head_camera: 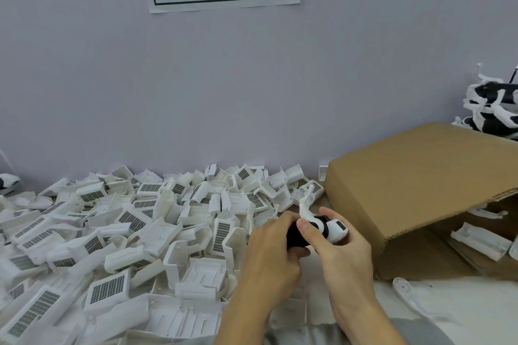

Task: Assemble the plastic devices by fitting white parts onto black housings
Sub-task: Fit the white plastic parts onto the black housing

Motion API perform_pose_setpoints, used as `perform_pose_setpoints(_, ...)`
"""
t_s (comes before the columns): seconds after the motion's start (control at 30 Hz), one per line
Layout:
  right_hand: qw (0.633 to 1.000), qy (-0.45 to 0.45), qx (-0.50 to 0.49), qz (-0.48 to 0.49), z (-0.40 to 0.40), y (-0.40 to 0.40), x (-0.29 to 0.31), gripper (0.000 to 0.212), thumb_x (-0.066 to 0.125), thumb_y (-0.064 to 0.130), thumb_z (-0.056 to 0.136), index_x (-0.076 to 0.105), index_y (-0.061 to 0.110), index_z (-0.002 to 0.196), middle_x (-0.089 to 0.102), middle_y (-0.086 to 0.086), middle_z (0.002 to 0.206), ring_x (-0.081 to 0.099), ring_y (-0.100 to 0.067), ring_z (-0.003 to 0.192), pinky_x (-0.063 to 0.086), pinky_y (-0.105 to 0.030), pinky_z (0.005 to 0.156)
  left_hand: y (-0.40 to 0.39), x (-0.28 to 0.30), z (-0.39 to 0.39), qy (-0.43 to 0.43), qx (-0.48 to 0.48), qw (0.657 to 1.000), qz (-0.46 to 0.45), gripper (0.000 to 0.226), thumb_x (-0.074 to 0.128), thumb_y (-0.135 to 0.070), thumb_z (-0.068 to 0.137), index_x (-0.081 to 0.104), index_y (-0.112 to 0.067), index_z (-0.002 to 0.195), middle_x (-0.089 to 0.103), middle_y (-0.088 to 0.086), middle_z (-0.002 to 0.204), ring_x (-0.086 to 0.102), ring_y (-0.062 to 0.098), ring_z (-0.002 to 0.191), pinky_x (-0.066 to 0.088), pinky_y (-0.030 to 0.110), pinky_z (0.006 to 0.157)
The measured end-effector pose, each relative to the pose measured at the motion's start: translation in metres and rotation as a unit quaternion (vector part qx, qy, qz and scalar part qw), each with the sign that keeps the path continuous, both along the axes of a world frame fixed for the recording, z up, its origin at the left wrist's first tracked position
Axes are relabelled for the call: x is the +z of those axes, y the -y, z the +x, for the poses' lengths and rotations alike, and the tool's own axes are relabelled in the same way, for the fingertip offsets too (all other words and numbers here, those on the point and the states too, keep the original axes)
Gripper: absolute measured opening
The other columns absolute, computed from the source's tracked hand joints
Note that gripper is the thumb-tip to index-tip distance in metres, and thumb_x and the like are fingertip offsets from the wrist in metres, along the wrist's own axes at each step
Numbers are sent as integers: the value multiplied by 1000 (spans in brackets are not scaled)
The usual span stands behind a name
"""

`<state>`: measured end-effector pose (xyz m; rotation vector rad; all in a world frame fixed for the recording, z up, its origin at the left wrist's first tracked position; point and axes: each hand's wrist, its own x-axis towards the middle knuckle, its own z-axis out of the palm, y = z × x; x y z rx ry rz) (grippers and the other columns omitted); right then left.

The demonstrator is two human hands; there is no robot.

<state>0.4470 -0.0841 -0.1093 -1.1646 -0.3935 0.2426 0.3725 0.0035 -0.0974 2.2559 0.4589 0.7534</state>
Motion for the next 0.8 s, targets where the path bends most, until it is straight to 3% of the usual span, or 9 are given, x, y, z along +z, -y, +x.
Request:
perform_pose_setpoints(0.1,1000,11,-3,-2,-1,-2,1,39,84,8,75,67,25,107,76,12,88,72,-3,82,54,-15,66,0,0,0,11,-1,1000,7,32,66,-4,85,64,-28,105,70,-9,94,62,14,90,51,39,78)
perform_pose_setpoints(0.2,999,43,17,-9,-7,-3,3,67,85,31,65,57,28,127,73,13,108,68,0,102,56,-20,83,1,0,0,56,6,998,-11,32,60,-1,88,56,-32,97,68,-16,89,62,6,84,47,25,71)
perform_pose_setpoints(0.3,999,32,26,-10,-14,-1,6,88,74,51,63,43,31,143,57,15,133,58,9,113,48,-28,98,1,5,3,175,20,972,-156,27,62,1,93,61,-23,107,73,-10,97,70,9,91,56,25,76)
perform_pose_setpoints(0.4,1000,0,-4,-11,-10,2,5,53,67,40,88,49,33,137,57,13,132,59,5,111,49,-39,102,-2,11,4,272,56,913,-297,12,65,-12,95,68,-19,105,77,-10,95,73,4,88,56,15,66)
perform_pose_setpoints(0.5,999,-29,-14,-24,-5,1,3,28,62,22,97,58,32,122,64,12,117,61,-9,112,52,-36,87,-9,10,1,287,80,870,-393,20,59,-30,98,73,-20,107,78,-6,99,73,9,97,58,19,78)
perform_pose_setpoints(0.6,998,-43,-16,-33,-3,-1,2,22,58,20,99,64,35,113,67,12,110,64,-10,106,50,-31,74,-11,10,3,284,92,840,-453,29,48,-26,105,70,-8,111,77,10,103,73,27,102,55,45,95)
perform_pose_setpoints(0.67,998,-55,-8,-42,-2,-2,0,21,55,19,100,66,35,109,70,8,107,66,-12,102,48,-31,72,-10,12,4,303,81,793,-522,36,41,-27,108,70,-5,109,77,14,102,74,27,95,57,43,87)
perform_pose_setpoints(0.73,996,-64,15,-60,-3,-4,-1,21,54,19,100,68,32,109,73,7,96,67,-14,95,47,-33,72,-11,16,2,326,31,731,-598,49,42,-45,104,72,-6,102,74,13,93,72,26,83,57,37,76)
perform_pose_setpoints(0.8,994,-63,44,-83,-6,-6,-1,20,52,20,101,68,30,110,72,5,87,67,-16,87,46,-33,71,-11,19,0,325,8,716,-617,55,53,-61,90,74,-11,91,67,13,83,65,28,76,51,40,77)
